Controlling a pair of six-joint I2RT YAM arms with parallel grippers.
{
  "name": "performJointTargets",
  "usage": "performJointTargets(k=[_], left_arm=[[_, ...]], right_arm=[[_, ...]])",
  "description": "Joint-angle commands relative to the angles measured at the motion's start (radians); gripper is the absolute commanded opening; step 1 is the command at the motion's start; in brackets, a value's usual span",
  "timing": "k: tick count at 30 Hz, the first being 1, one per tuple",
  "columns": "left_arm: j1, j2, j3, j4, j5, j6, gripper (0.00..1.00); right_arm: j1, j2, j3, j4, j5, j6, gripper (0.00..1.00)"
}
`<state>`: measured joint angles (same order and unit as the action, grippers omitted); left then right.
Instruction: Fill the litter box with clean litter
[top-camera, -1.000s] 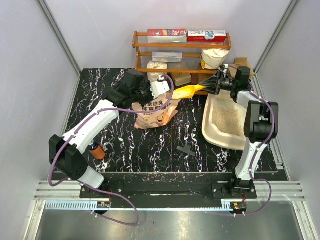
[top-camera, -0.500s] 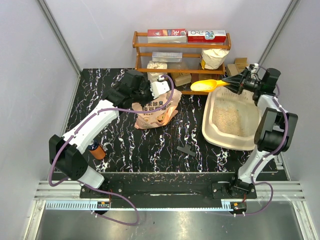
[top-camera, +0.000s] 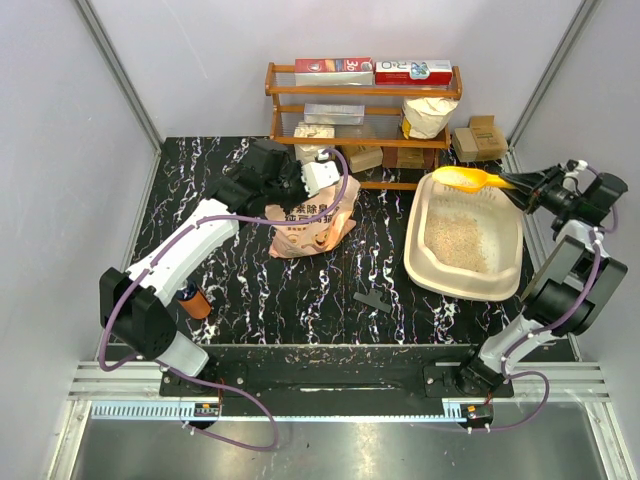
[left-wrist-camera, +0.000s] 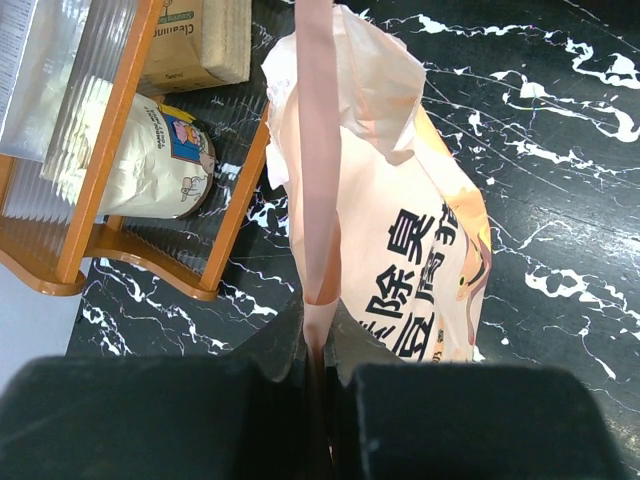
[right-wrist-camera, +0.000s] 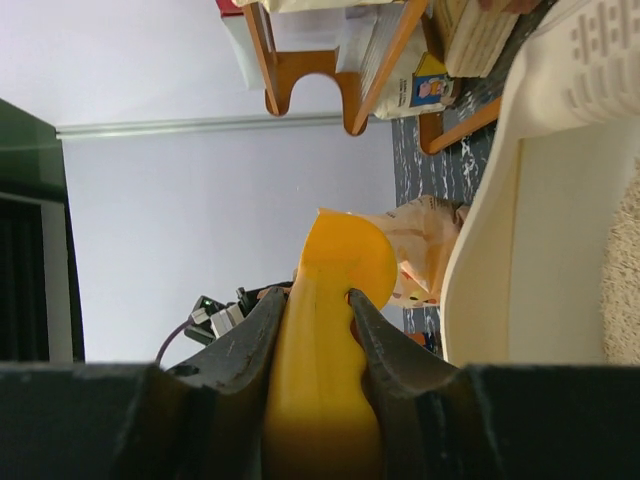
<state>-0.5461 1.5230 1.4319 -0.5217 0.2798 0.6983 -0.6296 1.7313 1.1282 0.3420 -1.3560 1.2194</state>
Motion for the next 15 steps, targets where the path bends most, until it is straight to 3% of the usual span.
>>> performJointTargets(k=[1,9,15], left_arm=[[-0.002,0.002,0.039,0.103,0.064,-0.023,0.00],[-0.002,0.002,0.030,0.109,0.070,-0.026,0.00],[-0.002,-0.006,0.018,0.117,0.073,-0.023,0.00]], right_arm=[[-0.071,-0.078,-0.045,0.014,-0.029,-0.037,0.00],[-0.168,-0.167,-0.166,-0.030,0.087,-0.135,0.00],[-0.206,-0.297,-0.163,-0.334,0.254,-0.450,0.00]])
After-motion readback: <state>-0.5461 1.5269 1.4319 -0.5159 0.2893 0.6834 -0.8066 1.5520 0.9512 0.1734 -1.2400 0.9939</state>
